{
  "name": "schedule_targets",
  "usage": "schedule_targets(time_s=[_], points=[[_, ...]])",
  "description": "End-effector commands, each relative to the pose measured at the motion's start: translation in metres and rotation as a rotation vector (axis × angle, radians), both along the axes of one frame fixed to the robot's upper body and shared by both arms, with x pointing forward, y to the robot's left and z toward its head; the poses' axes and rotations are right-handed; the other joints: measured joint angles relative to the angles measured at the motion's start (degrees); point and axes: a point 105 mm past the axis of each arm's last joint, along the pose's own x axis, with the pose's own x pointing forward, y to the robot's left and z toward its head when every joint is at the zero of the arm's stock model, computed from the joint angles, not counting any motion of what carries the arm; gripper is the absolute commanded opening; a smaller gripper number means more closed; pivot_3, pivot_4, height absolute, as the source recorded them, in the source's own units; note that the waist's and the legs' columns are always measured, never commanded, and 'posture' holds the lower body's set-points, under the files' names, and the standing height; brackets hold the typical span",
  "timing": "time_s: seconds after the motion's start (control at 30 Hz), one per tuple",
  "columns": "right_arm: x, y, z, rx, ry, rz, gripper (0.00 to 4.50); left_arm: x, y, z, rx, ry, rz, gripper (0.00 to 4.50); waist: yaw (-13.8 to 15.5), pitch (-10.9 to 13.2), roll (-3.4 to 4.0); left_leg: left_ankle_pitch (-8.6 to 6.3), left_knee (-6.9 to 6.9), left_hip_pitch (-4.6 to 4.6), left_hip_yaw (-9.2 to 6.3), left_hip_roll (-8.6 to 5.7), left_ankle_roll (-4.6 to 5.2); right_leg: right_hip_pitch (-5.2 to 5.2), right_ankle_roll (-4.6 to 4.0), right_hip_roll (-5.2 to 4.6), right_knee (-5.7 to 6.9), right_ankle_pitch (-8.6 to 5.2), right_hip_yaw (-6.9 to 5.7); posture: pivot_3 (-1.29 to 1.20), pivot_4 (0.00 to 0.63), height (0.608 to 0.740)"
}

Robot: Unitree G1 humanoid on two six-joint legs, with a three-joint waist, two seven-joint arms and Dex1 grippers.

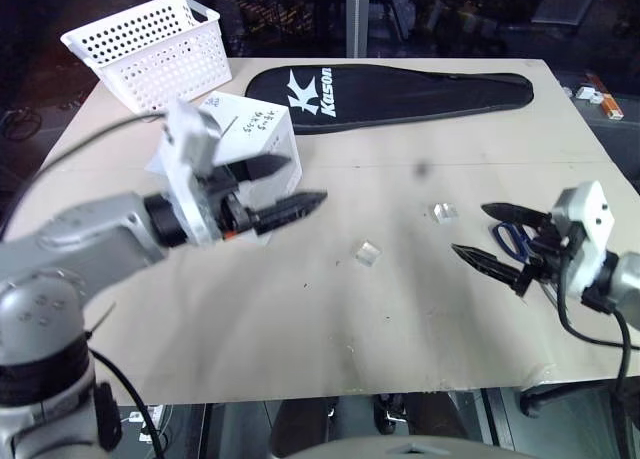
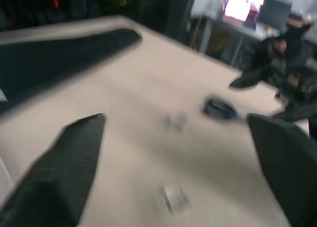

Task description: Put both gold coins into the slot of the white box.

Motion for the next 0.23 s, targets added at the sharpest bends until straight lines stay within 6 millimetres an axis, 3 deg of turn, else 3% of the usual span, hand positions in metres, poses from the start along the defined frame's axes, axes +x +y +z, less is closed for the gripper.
schedule_targets(time_s=[0.03, 0.23], points=[[-0.018, -0.012, 0.0, -0.048, -0.04, -0.046, 4.5, -0.009, 0.009, -0.019, 0.041, -0.014, 0.021, 4.45, 0.2, 0.0, 0.02, 0.0, 0.01, -0.03, -0.02, 0.0, 0.01, -0.01, 0.01, 0.0, -0.01, 0.0, -0.01, 0.0, 0.15, 0.738], [-0.041, -0.038, -0.019, -0.071, 0.007, -0.129, 4.5, -0.023, 0.024, -0.058, 0.08, 0.072, 0.03, 4.45, 0.6, -0.1, 0.09, -0.17, 0.01, -0.02, -0.09, 0.01, 0.18, 0.01, 0.0, 0.0, -0.03, -0.01, -0.05, 0.0, 0.15, 0.738]])
